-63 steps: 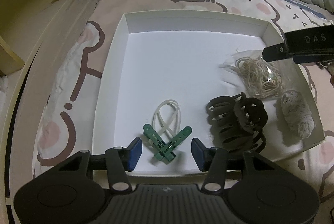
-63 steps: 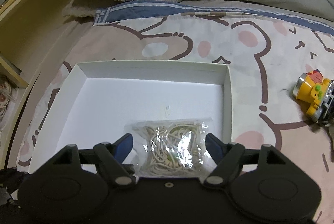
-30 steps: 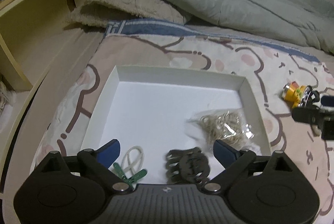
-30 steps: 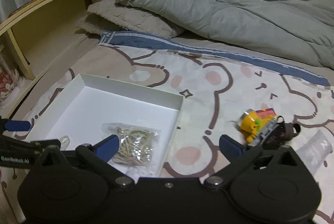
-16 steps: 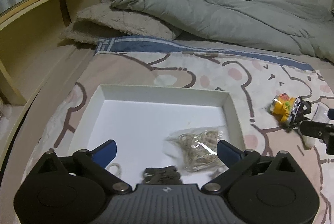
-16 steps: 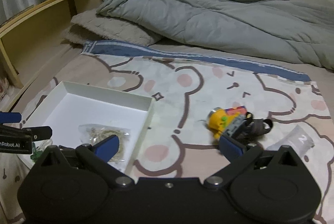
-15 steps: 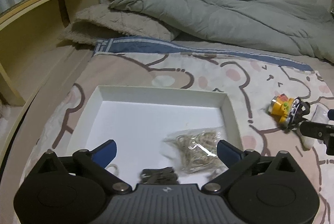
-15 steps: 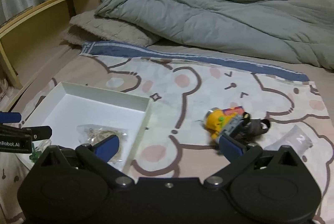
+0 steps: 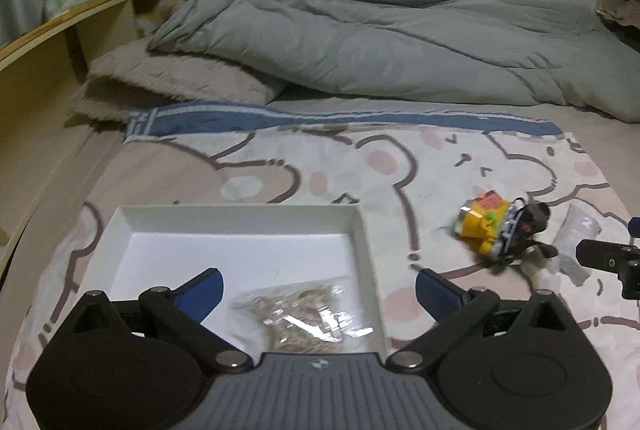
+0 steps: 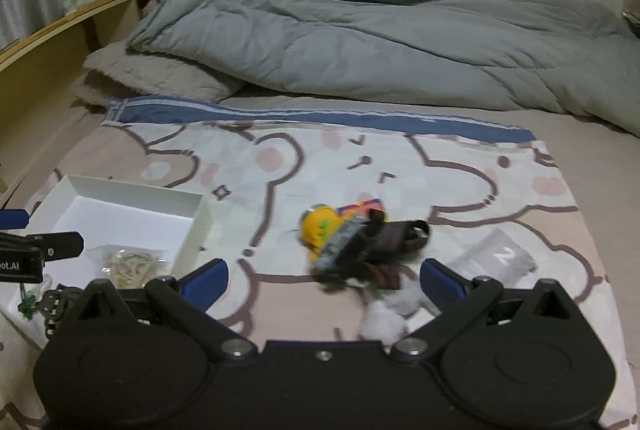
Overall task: Organize objects
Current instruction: 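Move both tools away from the box toward the grey packet and white bag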
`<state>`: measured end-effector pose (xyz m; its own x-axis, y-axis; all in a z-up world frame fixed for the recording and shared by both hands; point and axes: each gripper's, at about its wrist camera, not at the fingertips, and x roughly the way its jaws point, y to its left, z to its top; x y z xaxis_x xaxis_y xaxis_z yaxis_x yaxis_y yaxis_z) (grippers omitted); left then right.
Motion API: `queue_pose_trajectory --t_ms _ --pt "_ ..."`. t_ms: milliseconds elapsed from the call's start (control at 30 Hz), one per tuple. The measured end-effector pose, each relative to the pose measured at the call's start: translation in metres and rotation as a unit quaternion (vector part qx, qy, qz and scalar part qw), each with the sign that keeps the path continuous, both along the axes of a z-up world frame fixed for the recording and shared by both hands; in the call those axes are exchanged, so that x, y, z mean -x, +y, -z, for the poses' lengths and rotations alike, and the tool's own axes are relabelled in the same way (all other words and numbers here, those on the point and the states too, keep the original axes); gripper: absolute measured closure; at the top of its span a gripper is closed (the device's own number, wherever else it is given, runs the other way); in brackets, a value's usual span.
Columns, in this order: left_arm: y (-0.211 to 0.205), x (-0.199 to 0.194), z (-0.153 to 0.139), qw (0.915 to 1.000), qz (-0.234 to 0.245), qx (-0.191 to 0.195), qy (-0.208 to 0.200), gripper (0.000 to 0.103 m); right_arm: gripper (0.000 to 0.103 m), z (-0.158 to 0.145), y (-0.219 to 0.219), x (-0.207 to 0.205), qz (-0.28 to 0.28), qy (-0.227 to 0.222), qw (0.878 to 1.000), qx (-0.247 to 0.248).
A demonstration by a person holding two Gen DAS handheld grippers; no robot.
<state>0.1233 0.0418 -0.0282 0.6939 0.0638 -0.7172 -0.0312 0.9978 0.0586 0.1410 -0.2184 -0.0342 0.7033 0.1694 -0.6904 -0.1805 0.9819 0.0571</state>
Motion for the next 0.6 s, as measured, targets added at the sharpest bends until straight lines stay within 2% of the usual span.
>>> queue_pose_trajectory --t_ms 600 --pt "-0.086 -0.022 0.009 0.9975 0.065 0.009 -0.024 0.002 0.0 0.007 -0.095 -0.005 0.082 -0.005 0.997 -0.007"
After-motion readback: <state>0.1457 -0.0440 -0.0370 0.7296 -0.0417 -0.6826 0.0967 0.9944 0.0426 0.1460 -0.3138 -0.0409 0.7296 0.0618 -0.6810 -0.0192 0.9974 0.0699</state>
